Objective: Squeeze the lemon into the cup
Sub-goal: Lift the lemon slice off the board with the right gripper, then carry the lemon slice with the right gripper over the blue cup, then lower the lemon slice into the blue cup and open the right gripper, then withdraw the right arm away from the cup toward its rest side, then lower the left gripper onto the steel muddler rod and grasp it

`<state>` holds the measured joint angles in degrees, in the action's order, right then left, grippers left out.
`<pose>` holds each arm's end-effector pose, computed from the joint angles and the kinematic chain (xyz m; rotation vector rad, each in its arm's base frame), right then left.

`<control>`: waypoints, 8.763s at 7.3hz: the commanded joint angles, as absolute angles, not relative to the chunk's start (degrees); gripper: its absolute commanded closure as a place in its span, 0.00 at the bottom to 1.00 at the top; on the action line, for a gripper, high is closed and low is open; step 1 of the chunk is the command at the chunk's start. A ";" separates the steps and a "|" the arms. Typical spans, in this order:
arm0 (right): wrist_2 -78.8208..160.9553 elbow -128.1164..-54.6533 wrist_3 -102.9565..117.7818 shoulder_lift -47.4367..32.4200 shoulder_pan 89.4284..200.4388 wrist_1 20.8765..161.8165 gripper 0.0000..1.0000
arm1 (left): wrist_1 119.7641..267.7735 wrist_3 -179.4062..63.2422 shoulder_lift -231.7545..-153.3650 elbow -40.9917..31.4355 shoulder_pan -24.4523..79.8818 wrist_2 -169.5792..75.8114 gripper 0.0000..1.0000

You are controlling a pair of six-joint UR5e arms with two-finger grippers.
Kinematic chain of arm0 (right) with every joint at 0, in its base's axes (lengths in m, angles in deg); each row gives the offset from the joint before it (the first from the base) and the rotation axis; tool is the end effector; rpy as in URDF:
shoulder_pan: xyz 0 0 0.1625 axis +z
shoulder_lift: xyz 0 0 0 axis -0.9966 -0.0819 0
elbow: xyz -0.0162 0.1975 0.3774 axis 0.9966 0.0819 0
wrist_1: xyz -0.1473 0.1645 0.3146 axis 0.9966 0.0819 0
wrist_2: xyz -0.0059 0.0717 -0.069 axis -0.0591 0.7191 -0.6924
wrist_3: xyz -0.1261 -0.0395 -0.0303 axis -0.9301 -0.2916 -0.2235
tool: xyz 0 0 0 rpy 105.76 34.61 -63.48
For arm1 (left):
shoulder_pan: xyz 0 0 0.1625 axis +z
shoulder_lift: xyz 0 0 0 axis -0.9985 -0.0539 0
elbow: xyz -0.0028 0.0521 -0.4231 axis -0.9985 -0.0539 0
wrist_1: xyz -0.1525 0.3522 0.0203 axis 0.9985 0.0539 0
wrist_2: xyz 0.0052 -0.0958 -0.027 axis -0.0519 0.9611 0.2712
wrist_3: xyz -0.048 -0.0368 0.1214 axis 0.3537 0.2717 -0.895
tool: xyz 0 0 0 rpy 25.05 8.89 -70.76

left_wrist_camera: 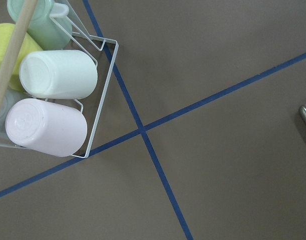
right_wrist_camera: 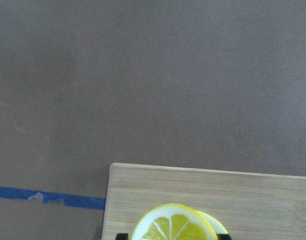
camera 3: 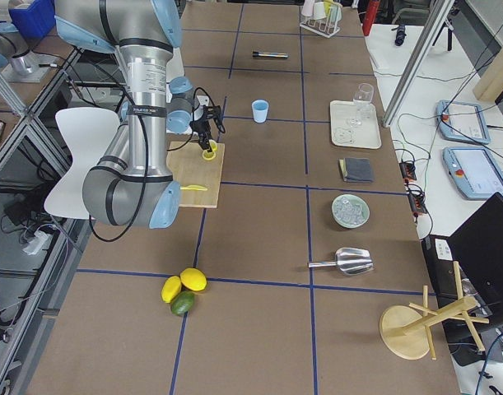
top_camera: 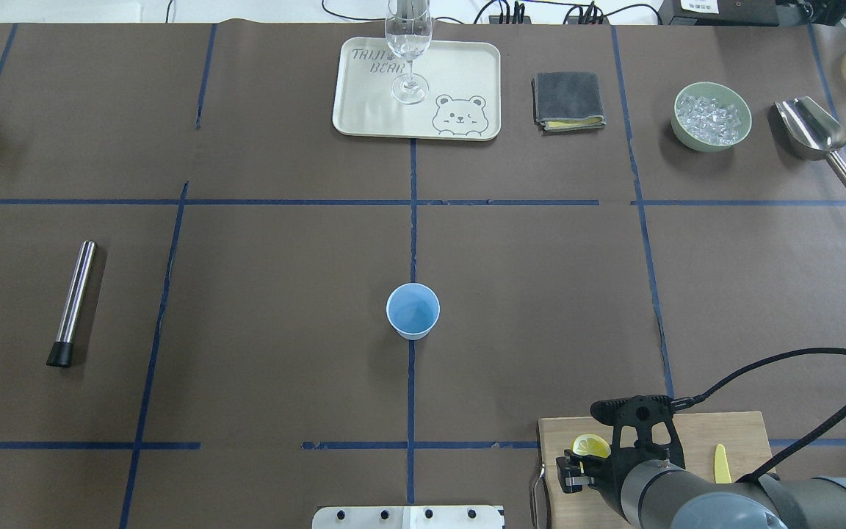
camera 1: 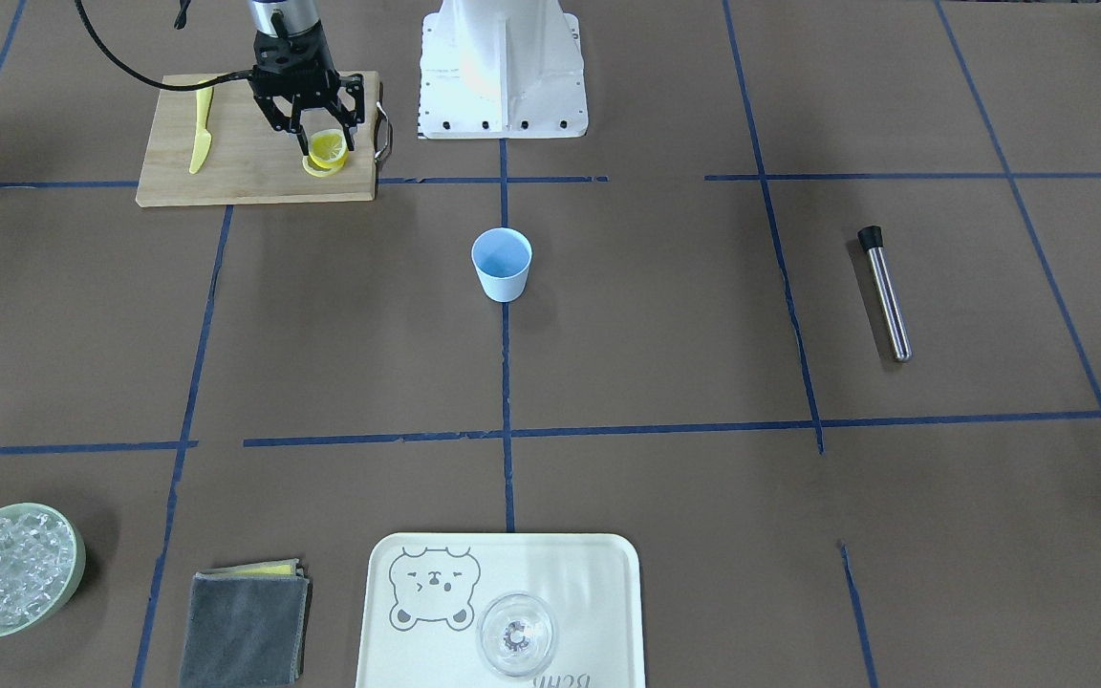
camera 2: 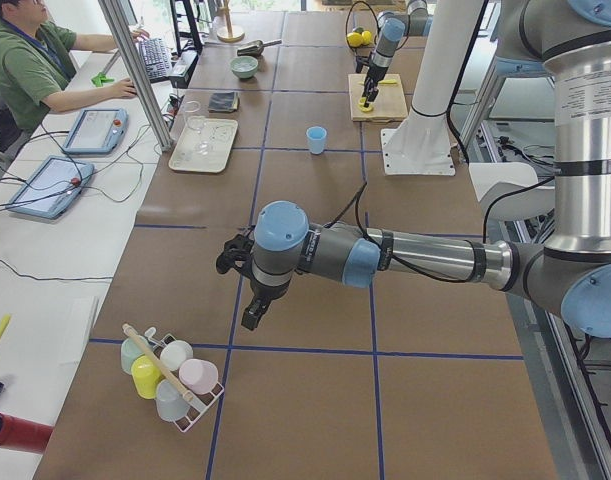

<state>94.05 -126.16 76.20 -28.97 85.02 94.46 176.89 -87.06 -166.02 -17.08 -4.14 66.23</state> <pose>-0.4456 -0.1639 0.3928 0.2615 -0.7984 0.0173 -0.0458 -0.4280 0.6119 0.3626 0.7358 0.3243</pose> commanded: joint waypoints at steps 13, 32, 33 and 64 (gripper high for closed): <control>97.94 -126.89 74.14 -11.03 92.33 110.45 0.34 | 176.89 -87.05 -165.93 -16.99 -4.14 66.23 0.00; 105.15 -97.88 71.24 17.04 104.11 113.21 0.32 | 176.89 -86.96 -166.46 -16.11 -4.06 66.23 0.00; 105.14 -97.88 71.24 16.86 104.02 113.21 0.31 | 176.89 -86.96 -166.46 -16.03 -4.06 66.23 0.00; 146.80 -101.93 6.64 -30.43 160.62 94.40 0.00 | 213.11 -19.38 -174.37 -5.39 37.42 41.27 0.41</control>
